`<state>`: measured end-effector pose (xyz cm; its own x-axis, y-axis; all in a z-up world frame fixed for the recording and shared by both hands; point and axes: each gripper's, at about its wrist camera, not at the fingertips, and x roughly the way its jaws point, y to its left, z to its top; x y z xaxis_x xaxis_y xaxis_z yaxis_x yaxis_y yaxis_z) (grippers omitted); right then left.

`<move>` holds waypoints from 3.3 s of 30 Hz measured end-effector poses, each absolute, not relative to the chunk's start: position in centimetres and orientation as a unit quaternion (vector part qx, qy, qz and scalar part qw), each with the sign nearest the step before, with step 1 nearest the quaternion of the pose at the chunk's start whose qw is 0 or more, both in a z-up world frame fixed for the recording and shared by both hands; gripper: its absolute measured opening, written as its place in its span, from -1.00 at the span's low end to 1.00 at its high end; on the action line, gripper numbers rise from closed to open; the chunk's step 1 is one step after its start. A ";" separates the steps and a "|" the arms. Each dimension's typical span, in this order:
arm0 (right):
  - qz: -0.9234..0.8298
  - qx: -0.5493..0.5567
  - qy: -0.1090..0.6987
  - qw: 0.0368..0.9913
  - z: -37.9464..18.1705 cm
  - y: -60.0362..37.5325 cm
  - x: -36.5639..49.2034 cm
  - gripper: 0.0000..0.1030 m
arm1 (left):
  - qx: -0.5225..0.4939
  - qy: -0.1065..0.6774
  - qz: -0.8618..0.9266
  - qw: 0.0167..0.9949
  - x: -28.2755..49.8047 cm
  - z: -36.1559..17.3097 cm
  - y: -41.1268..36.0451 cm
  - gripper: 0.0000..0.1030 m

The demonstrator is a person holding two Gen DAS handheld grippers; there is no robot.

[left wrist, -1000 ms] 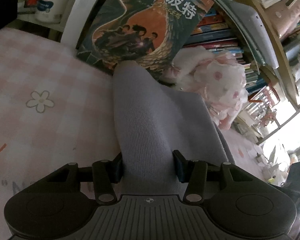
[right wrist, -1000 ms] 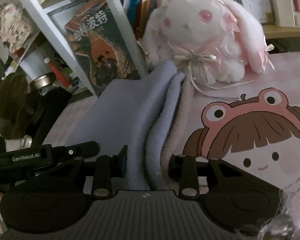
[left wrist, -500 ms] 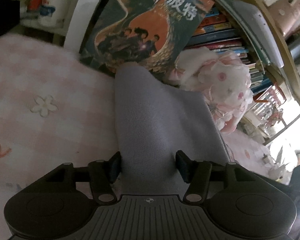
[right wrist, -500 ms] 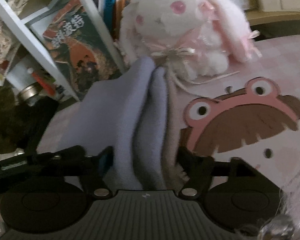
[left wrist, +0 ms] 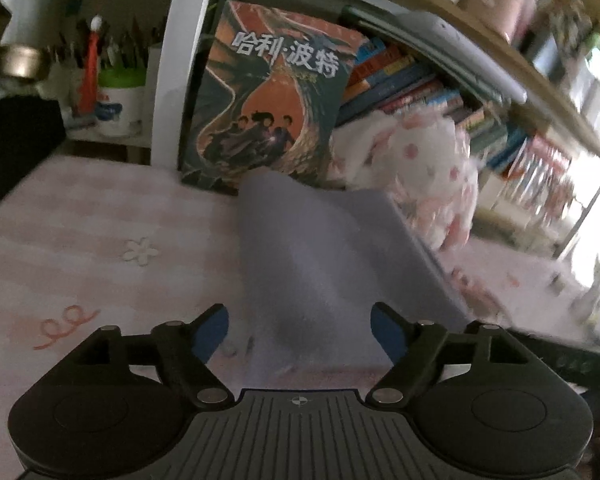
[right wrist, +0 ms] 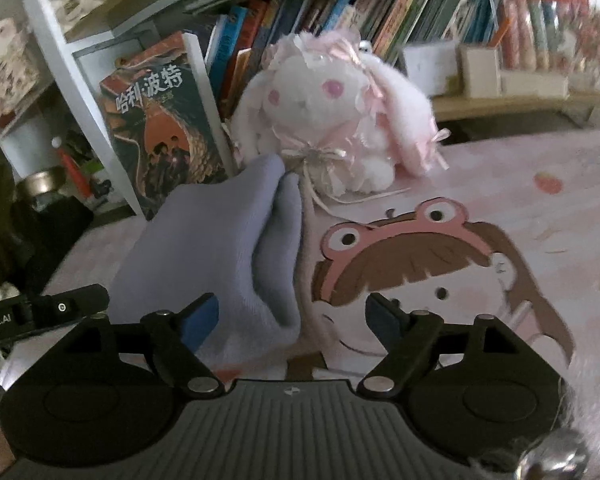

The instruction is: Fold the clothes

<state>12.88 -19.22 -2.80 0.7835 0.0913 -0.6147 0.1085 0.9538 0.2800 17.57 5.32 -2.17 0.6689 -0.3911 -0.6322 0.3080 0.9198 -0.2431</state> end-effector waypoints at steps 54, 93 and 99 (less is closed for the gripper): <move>-0.094 0.069 0.369 0.922 -4.7 -13.0 3.1 0.97 | 0.021 0.371 -0.135 0.919 8.9 -3.8 6.6 0.98; -0.092 0.074 0.377 0.919 -5.0 -12.5 2.9 0.97 | 0.018 0.375 -0.140 0.916 8.5 -3.7 6.9 1.00; -0.091 0.073 0.378 0.919 -5.0 -12.5 2.9 0.97 | 0.011 0.383 -0.144 0.912 8.6 -3.8 7.0 1.00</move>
<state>2.87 -12.55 -4.99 0.6981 -0.1113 -0.7073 0.2220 0.9728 0.0661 8.58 6.97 -3.82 0.6647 -0.2542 -0.7026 0.2708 0.9584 -0.0905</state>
